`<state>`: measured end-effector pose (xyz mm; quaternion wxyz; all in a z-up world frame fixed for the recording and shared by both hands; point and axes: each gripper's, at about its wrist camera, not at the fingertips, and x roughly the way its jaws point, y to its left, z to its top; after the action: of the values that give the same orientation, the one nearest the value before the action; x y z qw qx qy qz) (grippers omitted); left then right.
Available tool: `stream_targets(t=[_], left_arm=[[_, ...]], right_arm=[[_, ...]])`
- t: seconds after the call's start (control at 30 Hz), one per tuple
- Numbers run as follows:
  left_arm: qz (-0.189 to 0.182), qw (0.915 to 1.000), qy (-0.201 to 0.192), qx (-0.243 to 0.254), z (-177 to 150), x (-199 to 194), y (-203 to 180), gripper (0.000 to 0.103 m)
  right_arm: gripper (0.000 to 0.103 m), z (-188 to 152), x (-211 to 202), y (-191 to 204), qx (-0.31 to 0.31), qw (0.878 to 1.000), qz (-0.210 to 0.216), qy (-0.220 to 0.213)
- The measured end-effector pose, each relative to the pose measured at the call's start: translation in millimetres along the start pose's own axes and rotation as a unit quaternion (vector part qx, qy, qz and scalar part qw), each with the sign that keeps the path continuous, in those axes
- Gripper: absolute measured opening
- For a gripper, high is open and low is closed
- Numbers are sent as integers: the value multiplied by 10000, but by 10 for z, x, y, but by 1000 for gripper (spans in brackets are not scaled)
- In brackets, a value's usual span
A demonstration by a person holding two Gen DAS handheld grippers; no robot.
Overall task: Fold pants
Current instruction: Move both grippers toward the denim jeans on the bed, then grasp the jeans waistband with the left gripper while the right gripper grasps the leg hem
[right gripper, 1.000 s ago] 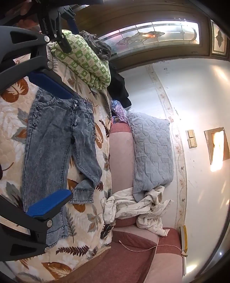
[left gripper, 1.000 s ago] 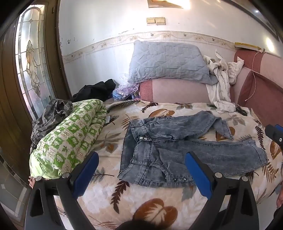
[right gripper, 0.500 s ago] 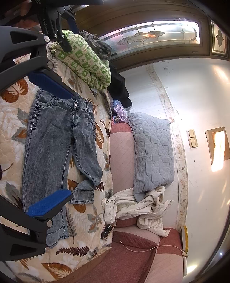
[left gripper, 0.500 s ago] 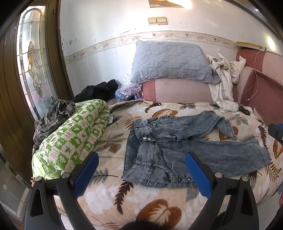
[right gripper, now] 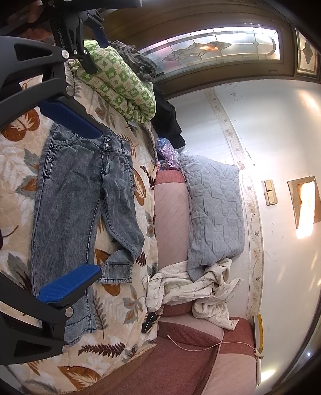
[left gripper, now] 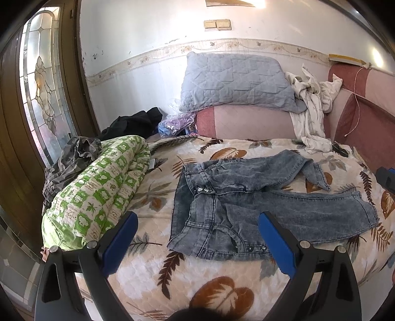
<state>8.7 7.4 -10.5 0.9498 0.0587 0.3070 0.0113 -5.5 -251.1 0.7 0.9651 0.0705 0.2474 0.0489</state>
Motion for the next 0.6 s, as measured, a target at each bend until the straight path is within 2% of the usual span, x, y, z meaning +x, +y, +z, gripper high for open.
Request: stream_targets(t=[0.2, 0.5, 0.6], left_arm=[[54, 9997, 203, -85, -71, 178, 166, 98], [268, 9960, 785, -337, -133, 690, 552, 98], [240, 9938, 1017, -376, -70, 919, 638, 98]], right_arm=[[103, -5, 31, -132, 43, 9998, -199, 78], [103, -17, 90, -729, 501, 9957, -730, 283], [103, 44, 204, -907, 592, 9943, -763, 445]])
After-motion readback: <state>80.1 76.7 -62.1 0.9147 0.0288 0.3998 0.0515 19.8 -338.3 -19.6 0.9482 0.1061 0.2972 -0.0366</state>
